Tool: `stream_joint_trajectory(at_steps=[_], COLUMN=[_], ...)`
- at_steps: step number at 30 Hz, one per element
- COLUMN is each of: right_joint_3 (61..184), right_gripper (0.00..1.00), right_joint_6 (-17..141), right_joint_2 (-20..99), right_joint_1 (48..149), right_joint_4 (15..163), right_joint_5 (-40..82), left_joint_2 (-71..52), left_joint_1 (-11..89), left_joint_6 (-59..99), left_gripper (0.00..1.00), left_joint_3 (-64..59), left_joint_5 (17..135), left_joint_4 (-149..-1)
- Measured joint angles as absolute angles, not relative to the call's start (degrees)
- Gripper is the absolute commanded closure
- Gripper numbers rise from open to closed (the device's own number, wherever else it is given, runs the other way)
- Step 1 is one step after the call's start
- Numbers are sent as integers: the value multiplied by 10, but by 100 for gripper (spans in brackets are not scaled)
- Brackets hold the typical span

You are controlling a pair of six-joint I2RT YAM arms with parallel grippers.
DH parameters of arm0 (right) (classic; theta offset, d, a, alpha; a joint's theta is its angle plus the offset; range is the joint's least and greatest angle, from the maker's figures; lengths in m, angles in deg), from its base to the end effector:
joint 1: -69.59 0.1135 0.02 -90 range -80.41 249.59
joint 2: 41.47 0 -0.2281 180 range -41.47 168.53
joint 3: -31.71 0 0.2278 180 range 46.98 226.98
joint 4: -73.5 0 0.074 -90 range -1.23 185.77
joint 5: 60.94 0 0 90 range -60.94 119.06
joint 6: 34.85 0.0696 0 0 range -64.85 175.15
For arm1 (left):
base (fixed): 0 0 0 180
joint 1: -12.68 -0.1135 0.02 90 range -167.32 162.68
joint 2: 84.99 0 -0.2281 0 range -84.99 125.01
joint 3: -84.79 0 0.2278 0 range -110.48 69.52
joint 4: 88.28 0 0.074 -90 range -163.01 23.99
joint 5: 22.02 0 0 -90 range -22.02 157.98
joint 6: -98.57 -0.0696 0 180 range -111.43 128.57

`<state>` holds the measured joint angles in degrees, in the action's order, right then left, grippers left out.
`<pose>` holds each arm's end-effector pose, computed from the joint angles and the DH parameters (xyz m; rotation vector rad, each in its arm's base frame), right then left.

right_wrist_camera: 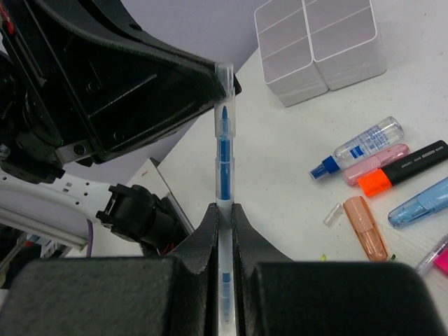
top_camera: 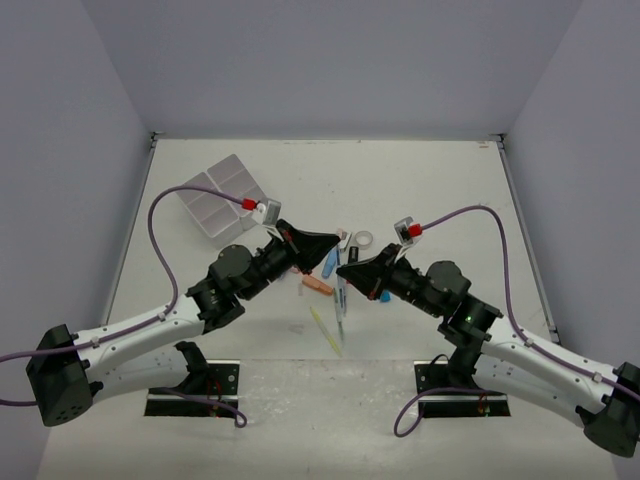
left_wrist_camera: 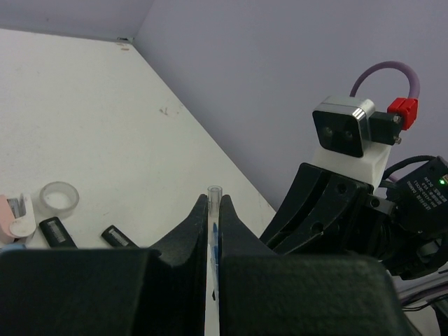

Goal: Sort the stationery into containers
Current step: Close the pen cap on the pen.

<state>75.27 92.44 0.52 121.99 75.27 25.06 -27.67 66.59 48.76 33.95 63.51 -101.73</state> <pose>0.1314 0.1785 0.2718 -0.2863 1.7021 1.2549 0.1608 -0.2114 0.2972 0.1197 1.5790 -1.2660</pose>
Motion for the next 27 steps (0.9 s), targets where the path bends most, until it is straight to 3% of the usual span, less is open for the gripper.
stream_joint_trajectory(at_steps=[10, 12, 14, 16, 23, 27], right_joint_3=[792, 799, 807, 816, 823, 823], right_gripper=[100, 100, 100, 100, 100, 100], right_joint_6=[921, 917, 906, 893, 871, 869], right_joint_2=[10, 11, 14, 20, 25, 25], right_joint_1=[1221, 1222, 1222, 1222, 1221, 1220], right_joint_4=[768, 767, 768, 769, 761, 755], right_joint_5=[262, 260, 254, 248, 238, 235], left_joint_2=[-281, -286, -291, -296, -311, -313], left_joint_1=[666, 666, 666, 665, 667, 667], left_joint_6=[516, 519, 521, 520, 509, 505], left_gripper=[100, 94, 80, 77, 82, 79], left_joint_3=[357, 358, 359, 359, 349, 339], left_joint_5=[649, 649, 649, 647, 648, 654], left_joint_4=[-1074, -1083, -1088, -1087, -1037, -1023])
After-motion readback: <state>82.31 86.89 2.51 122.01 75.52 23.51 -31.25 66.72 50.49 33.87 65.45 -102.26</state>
